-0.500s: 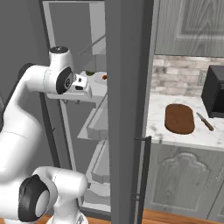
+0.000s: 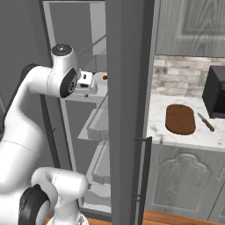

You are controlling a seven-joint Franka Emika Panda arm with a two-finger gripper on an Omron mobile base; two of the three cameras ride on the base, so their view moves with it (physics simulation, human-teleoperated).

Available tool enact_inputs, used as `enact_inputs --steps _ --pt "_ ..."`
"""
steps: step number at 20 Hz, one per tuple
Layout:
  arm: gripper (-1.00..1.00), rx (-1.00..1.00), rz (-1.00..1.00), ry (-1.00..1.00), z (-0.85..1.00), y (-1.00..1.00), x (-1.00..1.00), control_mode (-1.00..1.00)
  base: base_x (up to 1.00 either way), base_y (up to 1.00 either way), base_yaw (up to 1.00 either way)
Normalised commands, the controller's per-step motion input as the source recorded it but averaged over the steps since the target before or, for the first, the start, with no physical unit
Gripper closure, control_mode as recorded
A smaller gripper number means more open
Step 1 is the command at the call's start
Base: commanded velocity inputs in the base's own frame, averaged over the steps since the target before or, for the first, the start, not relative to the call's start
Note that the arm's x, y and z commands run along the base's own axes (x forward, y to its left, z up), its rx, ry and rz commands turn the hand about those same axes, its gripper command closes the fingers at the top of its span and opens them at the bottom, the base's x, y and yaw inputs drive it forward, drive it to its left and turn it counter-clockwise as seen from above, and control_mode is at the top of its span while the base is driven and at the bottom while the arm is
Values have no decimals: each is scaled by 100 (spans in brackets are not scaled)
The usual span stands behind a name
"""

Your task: Retrieve the chicken drumstick from the fridge and place it on the cutting board.

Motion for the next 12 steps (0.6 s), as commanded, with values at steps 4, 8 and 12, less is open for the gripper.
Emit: enact_inputs --steps 4,8,12 --pt "-100 8 -16 -29 42 -39 10 -100 0 0 0" --pt "-100 6 -27 -23 34 -16 23 -100 0 0 0" --pt "-100 3 -35 -16 29 0 24 -100 0 0 0"
